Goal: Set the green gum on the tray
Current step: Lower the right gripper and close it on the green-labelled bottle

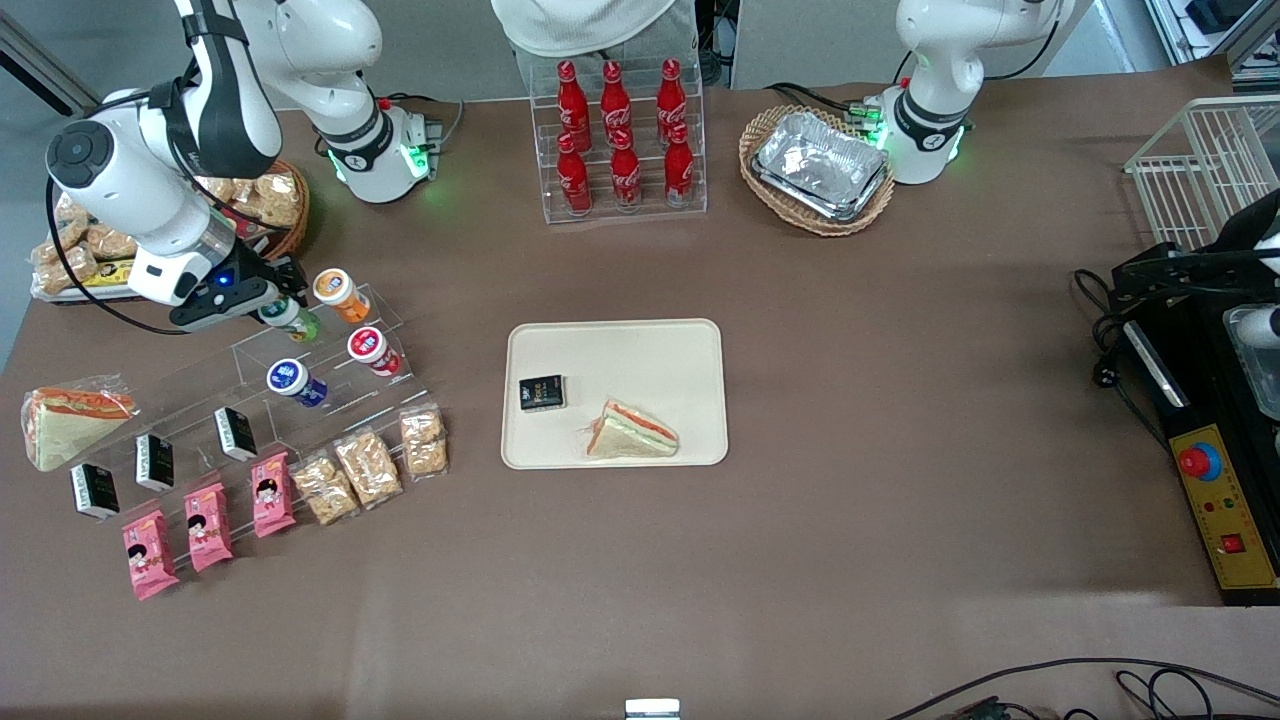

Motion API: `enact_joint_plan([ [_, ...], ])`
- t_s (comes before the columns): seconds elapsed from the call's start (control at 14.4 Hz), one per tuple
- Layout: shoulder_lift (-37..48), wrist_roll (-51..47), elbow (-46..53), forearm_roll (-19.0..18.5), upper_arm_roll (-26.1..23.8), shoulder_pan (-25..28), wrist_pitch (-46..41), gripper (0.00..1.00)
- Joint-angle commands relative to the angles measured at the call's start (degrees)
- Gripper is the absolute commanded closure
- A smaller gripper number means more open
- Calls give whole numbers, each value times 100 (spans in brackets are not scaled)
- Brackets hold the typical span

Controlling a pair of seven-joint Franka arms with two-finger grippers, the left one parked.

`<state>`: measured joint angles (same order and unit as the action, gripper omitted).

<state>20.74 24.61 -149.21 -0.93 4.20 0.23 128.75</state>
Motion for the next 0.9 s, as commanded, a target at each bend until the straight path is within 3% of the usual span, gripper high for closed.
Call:
enact_joint_plan([
  [0.0,18,44,-82,-56,-7,-32,132,61],
  [0.35,44,44,223,-47,-7,-6,-104,62],
  [0.83,-17,-88,2235,40,-77,240,-2203,62],
])
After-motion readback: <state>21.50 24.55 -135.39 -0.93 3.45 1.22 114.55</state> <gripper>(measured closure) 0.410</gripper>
